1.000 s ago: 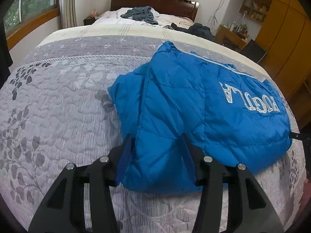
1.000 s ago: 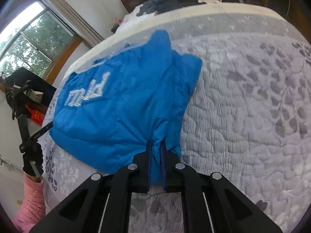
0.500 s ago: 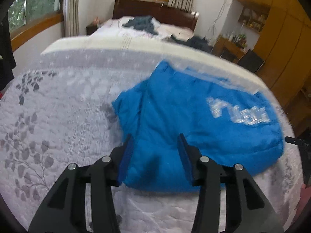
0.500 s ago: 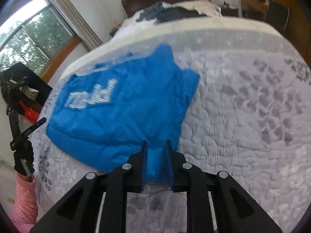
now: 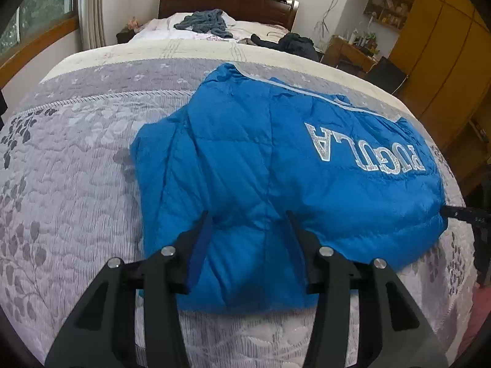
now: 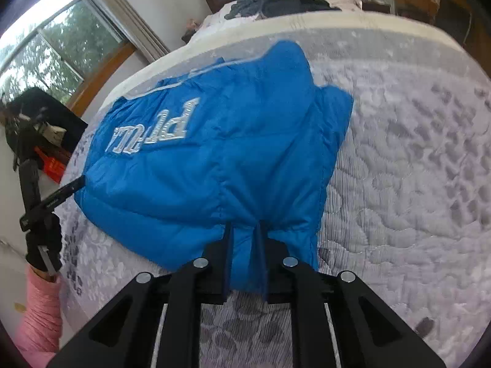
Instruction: Fold large clothes
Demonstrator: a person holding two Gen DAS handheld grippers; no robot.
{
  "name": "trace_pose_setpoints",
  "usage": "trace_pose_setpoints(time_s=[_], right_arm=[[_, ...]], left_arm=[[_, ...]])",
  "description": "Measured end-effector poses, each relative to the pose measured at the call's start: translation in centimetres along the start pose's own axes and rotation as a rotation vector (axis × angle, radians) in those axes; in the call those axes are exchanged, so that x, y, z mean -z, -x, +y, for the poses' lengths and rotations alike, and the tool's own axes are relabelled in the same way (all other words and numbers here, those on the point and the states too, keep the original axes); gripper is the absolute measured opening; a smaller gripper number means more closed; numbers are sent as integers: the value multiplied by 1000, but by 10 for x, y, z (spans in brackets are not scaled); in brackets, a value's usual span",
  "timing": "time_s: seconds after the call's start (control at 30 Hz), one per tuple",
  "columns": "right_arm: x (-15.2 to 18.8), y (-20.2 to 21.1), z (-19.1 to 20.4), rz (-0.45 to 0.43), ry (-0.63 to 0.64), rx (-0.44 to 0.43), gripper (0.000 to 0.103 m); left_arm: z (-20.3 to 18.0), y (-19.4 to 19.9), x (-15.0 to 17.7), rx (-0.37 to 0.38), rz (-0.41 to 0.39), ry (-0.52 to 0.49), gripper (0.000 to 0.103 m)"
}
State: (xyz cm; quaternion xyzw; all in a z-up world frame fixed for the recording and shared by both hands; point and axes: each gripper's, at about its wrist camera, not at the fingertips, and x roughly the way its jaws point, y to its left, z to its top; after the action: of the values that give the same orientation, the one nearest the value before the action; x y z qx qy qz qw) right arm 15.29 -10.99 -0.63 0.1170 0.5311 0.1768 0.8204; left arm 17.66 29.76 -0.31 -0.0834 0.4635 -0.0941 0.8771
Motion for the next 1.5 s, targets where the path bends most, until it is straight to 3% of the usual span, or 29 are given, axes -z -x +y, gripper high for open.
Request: trace_pose_setpoints(time_s=[0.1,0.13,0.2,0.23,0.3,0.37,0.5,0.67,0.8,0.87,1.0,1.03,1.07,1.17,1.2,1.3,1.5], right_arm=[[1,6,-2,-9,-5,-30,17],[1,13,-3,-22,-5,-47,26],[-2,34,-8,-81,-15,-65,75],[-3,45,-11,-115,-19,-52,83],[-7,58,-20,-153,-11,-39,86],[-12,59,-38,-150,-53,-92,87],[-17,40,-65,-101,-122,-190,89],[-22,7,-80,-71,-184,-264,90],[-28,-21,-84,-32,-222,-293,94],[-32,-26,-82,-44,-216,-313,96],[-44,-38,-71,-52,-191,-311,93],[-46,-41,-66,-51,-180,-297,91],[-49,-43,-62,-55,-165,-284,77],[-54,-46,-50,-52,-163,-304,55],[-53,-44,-48,-62,-157,-304,46],[-48,-27,-42,-91,-146,-323,33],[-38,26,-14,-140,-65,-323,27]], left_arm=[[3,13,-3,22,-10,19,46],[4,20,-5,30,-27,20,50],[12,38,-8,26,-79,25,71],[17,45,-9,23,-95,29,81],[32,49,-13,17,-101,35,82],[47,42,-15,14,-71,56,82],[78,14,-12,119,10,171,82],[75,-11,-16,233,33,158,82],[67,-37,-24,240,69,146,87],[68,-53,-30,282,89,181,90],[69,-74,-40,341,103,259,90],[66,-75,-42,335,103,261,85],[63,-75,-42,324,101,254,75],[57,-71,-41,306,84,248,50],[56,-68,-41,305,77,248,46],[54,-57,-40,309,54,256,32],[34,-16,-31,350,16,213,21]])
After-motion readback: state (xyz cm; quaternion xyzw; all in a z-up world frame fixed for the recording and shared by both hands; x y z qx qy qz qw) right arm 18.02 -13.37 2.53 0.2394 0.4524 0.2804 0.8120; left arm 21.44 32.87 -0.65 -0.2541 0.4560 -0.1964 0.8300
